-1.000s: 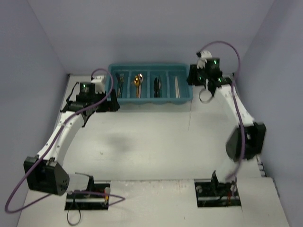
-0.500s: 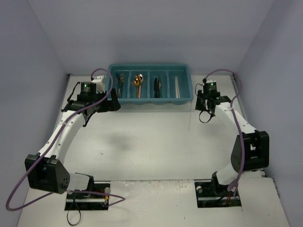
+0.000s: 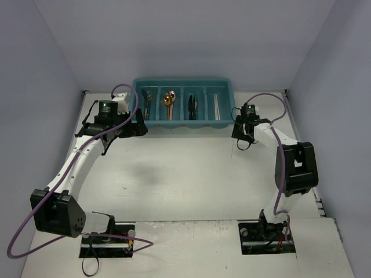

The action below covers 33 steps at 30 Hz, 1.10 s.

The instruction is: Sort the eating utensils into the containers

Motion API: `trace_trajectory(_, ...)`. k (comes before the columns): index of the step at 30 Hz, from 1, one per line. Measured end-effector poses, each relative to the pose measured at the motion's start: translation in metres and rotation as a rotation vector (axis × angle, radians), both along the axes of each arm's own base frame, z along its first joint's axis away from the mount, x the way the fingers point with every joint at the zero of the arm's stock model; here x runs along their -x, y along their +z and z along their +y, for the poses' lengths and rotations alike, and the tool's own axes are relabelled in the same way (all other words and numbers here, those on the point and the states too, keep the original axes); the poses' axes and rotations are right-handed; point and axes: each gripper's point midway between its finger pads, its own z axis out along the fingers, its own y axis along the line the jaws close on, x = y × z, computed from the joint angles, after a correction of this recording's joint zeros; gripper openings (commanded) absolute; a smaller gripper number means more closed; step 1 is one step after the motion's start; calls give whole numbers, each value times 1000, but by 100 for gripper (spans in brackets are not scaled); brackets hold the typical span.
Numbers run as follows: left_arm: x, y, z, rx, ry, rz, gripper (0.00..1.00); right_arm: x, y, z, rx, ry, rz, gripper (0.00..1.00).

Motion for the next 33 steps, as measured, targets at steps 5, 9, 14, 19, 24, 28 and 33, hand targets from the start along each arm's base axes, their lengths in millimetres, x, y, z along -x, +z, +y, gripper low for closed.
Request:
trace_trajectory(5, 0, 0, 0, 2, -2, 0, 92, -5, -17, 4, -5, -6, 11, 33)
trace_trajectory(9, 0, 0, 0, 2, -2, 1, 92, -6, -26, 6, -7, -11, 12, 32)
trace_trajectory(14, 0, 0, 0, 2, -2, 1, 92, -12, -37, 4, 12, -27, 5, 30)
trace_trajectory(19, 0, 0, 0, 2, -2, 1, 92, -18, -44, -2, 49, -55, -7, 23)
trace_trajectory(24, 1, 0, 0, 1, -3, 3, 92, -21, -45, -10, 59, -84, -17, 1)
trace_trajectory(28, 2, -1, 0, -1, -4, 7, 92, -24, -46, -23, 31, -126, -24, 0)
trace_trajectory(33, 2, -1, 0, -3, -8, 8, 92, -21, -46, -37, -6, -146, -29, 0)
